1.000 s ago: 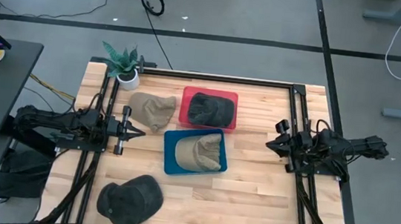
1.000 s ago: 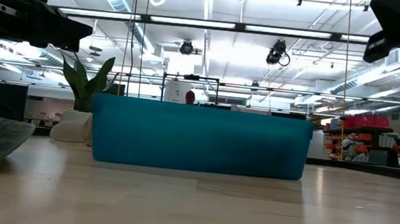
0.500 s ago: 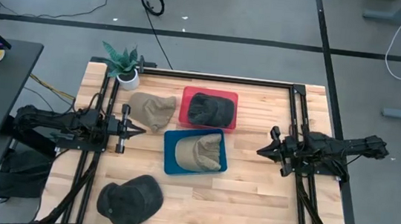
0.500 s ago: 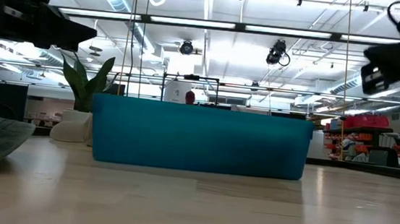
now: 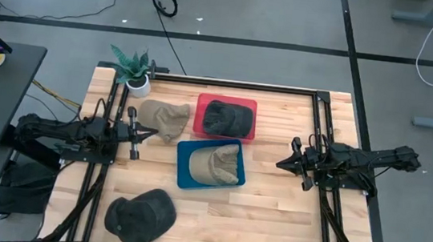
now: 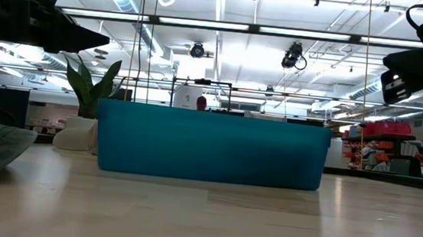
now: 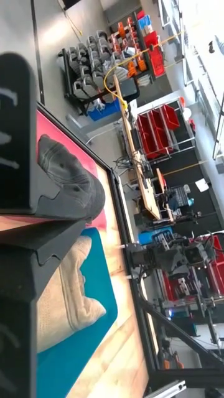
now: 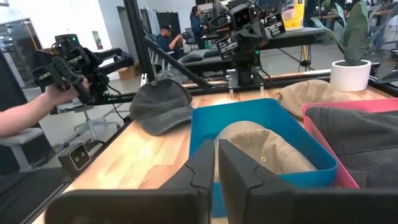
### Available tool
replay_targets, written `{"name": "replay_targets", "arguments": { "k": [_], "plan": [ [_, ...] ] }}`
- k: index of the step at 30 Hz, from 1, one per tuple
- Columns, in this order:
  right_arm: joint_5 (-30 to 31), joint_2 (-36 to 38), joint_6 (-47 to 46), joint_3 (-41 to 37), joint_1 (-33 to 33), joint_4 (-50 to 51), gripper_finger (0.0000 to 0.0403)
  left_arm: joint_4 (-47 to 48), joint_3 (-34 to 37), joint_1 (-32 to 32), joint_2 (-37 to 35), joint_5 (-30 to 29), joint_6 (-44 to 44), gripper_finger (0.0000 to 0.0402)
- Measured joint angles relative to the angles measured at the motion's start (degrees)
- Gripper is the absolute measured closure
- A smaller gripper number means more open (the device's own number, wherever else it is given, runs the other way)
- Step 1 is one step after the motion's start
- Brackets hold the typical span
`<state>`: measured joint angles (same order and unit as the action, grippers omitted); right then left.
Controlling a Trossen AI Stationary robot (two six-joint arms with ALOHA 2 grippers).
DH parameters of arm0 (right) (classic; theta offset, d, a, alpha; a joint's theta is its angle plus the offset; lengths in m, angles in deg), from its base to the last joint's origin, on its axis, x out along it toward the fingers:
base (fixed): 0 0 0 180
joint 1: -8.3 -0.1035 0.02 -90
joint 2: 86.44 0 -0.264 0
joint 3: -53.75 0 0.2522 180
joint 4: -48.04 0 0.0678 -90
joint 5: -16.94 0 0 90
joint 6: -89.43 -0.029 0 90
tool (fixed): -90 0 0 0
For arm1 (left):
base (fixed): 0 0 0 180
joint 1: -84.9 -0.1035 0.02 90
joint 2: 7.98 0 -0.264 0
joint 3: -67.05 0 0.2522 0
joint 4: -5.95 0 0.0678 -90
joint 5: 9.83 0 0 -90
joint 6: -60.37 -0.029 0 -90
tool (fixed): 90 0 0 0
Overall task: Pick & Place hat
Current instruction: Put the black cap into the red bin
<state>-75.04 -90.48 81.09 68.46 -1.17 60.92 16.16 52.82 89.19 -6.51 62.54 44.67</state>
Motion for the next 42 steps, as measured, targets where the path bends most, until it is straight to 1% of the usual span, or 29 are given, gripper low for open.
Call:
{"name": "replay_targets", "arguments": {
  "k": [6, 10, 13, 15, 26, 30, 34, 37, 42],
  "plan": [
    [0.0, 0.0, 0.0, 0.0, 0.0, 0.0, 0.0376, -0.1, 0.0, 0.0, 0.0, 0.7, 1.1, 0.0383],
    [0.0, 0.0, 0.0, 0.0, 0.0, 0.0, 0.0376, -1.8, 0.0, 0.0, 0.0, 6.4, 8.9, 0.0383],
    [0.0, 0.0, 0.0, 0.0, 0.0, 0.0, 0.0376, -2.2, 0.0, 0.0, 0.0, 8.6, 10.9, 0.0383],
    [0.0, 0.0, 0.0, 0.0, 0.0, 0.0, 0.0376, -2.4, 0.0, 0.0, 0.0, 8.7, 12.3, 0.0383],
    [0.0, 0.0, 0.2, 0.0, 0.0, 0.0, 0.0376, -4.0, 0.0, 0.0, 0.0, 7.6, 31.2, 0.0383],
    [0.0, 0.0, 0.2, 0.0, 0.0, 0.0, 0.0376, -8.3, 0.0, 0.0, 0.0, 8.2, 35.1, 0.0383],
    [0.0, 0.0, 0.1, 0.0, 0.0, 0.0, 0.0376, -14.8, 0.0, 0.0, 0.0, 9.7, 38.6, 0.0383],
    [0.0, 0.0, 0.0, 0.0, 0.0, 0.0, 0.0376, -20.7, 0.0, 0.1, 0.0, 12.8, 41.2, 0.0383],
    [0.0, 0.0, 0.0, 0.0, 0.0, 0.0, 0.0376, -28.4, 0.0, 1.1, 0.0, 22.5, 42.1, 0.0383]
  ]
}}
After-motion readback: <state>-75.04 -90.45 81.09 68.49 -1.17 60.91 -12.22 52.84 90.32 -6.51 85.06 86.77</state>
